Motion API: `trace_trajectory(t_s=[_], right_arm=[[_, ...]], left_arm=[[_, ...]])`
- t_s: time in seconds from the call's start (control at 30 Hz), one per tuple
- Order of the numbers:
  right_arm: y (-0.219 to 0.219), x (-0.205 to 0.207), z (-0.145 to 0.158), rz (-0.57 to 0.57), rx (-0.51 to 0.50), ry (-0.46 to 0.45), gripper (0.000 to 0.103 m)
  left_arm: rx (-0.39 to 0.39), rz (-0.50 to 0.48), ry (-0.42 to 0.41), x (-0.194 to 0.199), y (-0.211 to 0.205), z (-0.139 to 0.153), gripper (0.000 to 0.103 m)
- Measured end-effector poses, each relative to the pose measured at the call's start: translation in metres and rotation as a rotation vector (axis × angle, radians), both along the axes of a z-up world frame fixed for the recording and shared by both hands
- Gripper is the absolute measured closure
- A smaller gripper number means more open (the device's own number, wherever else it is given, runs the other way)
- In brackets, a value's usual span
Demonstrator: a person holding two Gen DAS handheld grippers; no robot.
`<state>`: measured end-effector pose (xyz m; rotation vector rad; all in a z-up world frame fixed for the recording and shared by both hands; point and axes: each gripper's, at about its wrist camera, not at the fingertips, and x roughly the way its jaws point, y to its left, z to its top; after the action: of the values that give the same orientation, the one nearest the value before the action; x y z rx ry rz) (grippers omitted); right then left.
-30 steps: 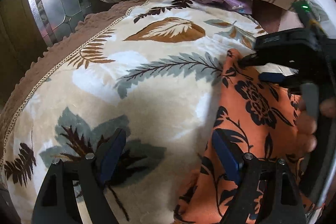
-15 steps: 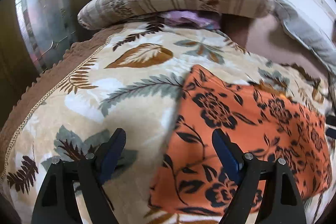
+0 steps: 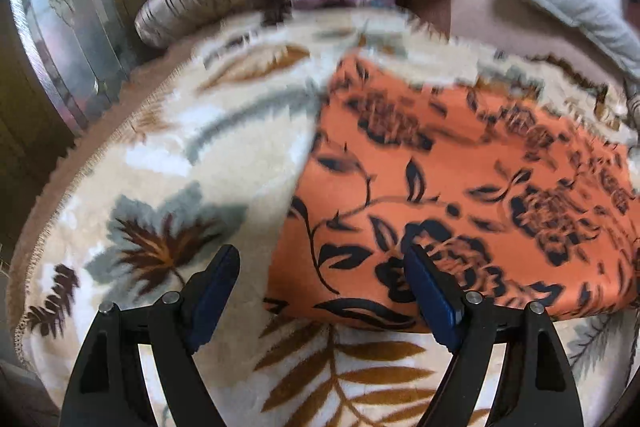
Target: Fold small clothes
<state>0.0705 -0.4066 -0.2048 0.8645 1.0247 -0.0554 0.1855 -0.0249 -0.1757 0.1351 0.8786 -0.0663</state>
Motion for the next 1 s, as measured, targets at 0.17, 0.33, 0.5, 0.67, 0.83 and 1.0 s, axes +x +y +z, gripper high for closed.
trace_trajectory(t_s=[0.17,0.33,0.5,0.67,0.83,1.0], right_arm=[[-0.018,-0.028,0.017,-0.058,-0.012,-0.091,0.046],[-0.028,-0.037,0.036,-0.071,0.018,-0.187,0.045],[-0.025,-0.043,0.051,-0.038,0.034,-0.252,0.042],[-0.019,-0.046,0.053,-0.027,0.049,-0.277,0.040],[-0.015,-0.045,0.046,-0.022,0.053,-0.258,0.040],[-0.012,-0.038,0.041,-0.015,0.083,-0.251,0.040]], left_arm=[[0.024,-0.034,-0.168,-0.037,-0.016,0.039,0.018],[0.034,-0.059,-0.276,-0.067,-0.033,0.067,0.017],[0.054,-0.102,-0.328,-0.087,-0.052,0.079,0.017],[0.056,-0.130,-0.343,-0.093,-0.058,0.082,0.017],[0.038,-0.112,-0.321,-0.083,-0.053,0.077,0.016],[0.043,-0.083,-0.295,-0.071,-0.049,0.069,0.016]])
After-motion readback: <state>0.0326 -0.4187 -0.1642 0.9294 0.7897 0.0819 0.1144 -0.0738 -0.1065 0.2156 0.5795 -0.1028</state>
